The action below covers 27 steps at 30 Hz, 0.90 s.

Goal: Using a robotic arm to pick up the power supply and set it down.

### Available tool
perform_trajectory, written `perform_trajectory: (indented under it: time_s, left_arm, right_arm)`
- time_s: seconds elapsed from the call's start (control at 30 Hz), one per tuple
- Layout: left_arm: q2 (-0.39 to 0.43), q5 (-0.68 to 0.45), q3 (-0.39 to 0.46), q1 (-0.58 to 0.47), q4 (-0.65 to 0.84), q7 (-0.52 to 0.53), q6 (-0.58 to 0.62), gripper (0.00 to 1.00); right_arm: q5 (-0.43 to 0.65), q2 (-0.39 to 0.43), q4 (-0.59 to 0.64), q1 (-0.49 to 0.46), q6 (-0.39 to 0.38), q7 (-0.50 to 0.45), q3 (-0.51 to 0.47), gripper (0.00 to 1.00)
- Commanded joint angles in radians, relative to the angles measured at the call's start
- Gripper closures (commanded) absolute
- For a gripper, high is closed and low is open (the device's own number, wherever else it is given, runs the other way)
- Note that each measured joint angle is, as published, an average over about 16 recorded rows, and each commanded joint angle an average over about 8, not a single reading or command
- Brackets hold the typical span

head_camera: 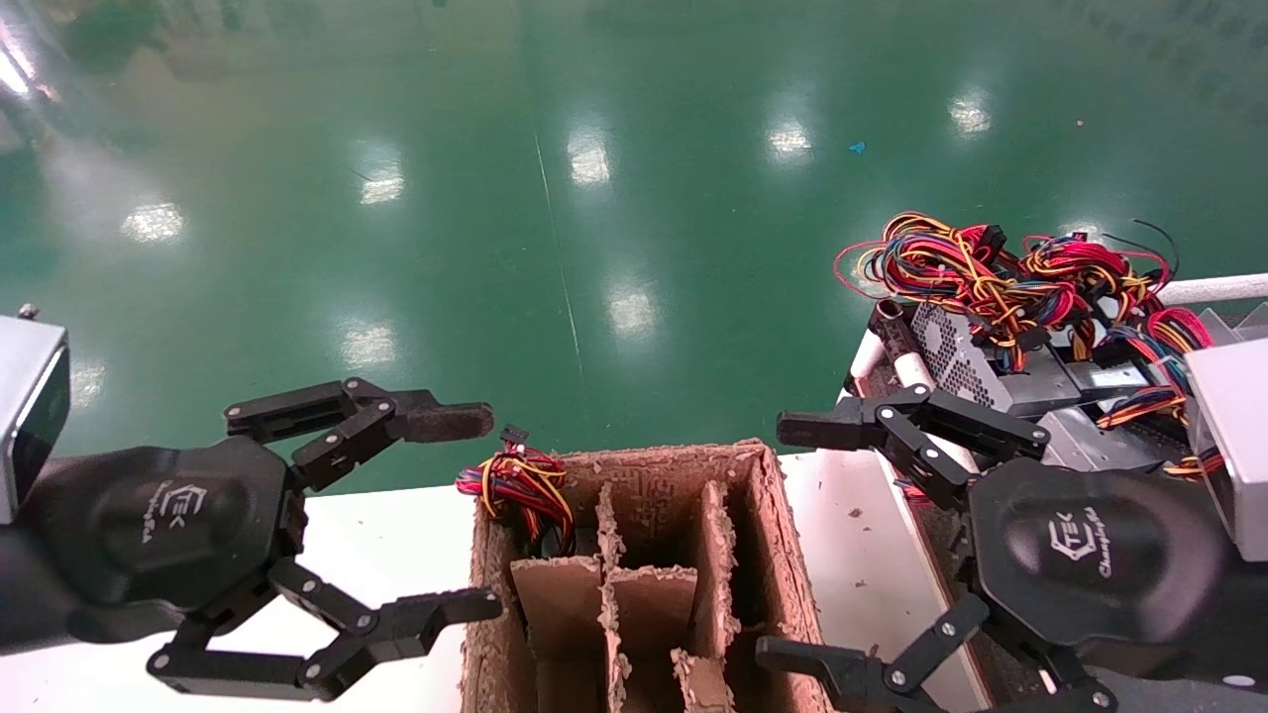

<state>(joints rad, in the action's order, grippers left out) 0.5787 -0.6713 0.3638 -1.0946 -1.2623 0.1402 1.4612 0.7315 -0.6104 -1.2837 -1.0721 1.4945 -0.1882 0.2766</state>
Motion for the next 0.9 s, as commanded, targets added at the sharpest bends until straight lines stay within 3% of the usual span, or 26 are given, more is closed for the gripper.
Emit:
perform_trajectory:
  time_s: [0.03,0.9]
  left_arm:
    - [0.000,0.000,0.000,0.000,0.000,0.000,0.000,1.00]
    - [0.000,0.000,0.000,0.000,0.000,0.000,0.000,1.00]
  right_arm:
    - [0.000,0.000,0.000,0.000,0.000,0.000,0.000,0.00]
    - [0.002,0.000,0.001,0.000,-0.002,0.000,0.001,0.00]
